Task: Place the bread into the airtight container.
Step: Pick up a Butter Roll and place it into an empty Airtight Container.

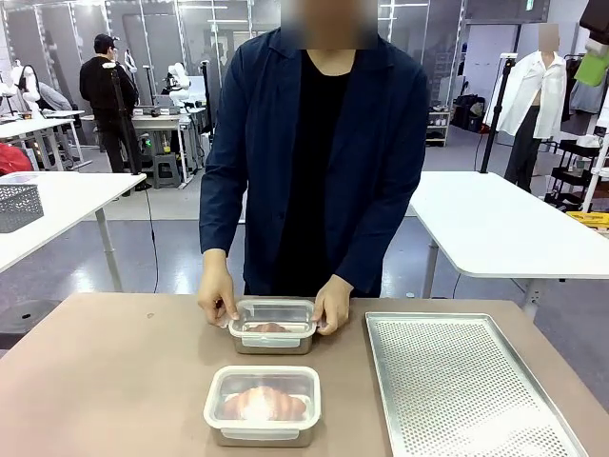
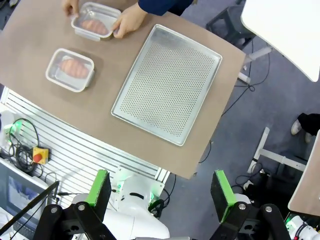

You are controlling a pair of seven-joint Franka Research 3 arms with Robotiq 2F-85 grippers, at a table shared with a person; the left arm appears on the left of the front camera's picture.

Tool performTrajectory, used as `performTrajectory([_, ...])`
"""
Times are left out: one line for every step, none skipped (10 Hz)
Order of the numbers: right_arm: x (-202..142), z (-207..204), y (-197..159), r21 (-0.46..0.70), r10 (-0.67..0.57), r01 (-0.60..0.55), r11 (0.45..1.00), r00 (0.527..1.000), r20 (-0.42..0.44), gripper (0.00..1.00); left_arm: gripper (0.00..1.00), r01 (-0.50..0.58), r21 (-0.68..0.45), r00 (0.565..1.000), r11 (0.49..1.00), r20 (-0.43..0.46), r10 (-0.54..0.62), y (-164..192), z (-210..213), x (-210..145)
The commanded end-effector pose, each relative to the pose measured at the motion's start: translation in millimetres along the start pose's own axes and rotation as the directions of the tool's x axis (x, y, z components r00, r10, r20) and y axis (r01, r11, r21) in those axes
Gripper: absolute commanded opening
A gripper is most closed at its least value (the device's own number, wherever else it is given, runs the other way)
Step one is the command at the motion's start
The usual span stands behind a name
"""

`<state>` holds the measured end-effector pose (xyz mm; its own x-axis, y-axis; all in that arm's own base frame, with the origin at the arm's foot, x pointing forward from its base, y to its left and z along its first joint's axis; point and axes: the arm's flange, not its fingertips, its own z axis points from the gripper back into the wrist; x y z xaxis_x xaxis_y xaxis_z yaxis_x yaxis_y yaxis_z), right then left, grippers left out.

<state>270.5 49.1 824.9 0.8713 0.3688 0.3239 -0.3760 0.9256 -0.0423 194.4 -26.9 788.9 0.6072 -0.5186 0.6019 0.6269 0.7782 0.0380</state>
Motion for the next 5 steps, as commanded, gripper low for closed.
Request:
performTrajectory([0.6, 2.4, -0.3, -0.008, 0.002, -0.002, 1.0, 1.0, -0.012, 1.0, 1.0, 0.015, 0.0, 1.0, 1.0, -0.003, -0.015, 0.6, 1.3, 0.8])
performTrajectory([0.6, 2.4, -0.3, -0.008, 0.002, -0.002, 1.0, 1.0, -0.012, 1.0, 1.0, 0.015, 0.0, 1.0, 1.0, -0.003, -0.015, 0.6, 1.3, 0.8])
performTrajectory([0.6, 2.4, -0.3, -0.008, 0.002, -0.002, 1.0, 1.0, -0.012, 1.0, 1.0, 0.015, 0.0, 1.0, 1.0, -0.003, -0.015, 0.6, 1.3, 0.8])
performTrajectory([0.6, 2.4, -0.3, -0.008, 0.002, -0.002, 1.0, 1.0, -0.012, 1.0, 1.0, 0.015, 0.0, 1.0, 1.0, -0.003, -0.015, 0.6, 1.3, 0.8])
performTrajectory([0.6, 2.4, -0.3, -0.008, 0.002, -0.002, 1.0, 1.0, -0.012, 1.0, 1.0, 0.015, 0.0, 1.0, 1.0, -0.003, -0.015, 0.6, 1.3, 0.8])
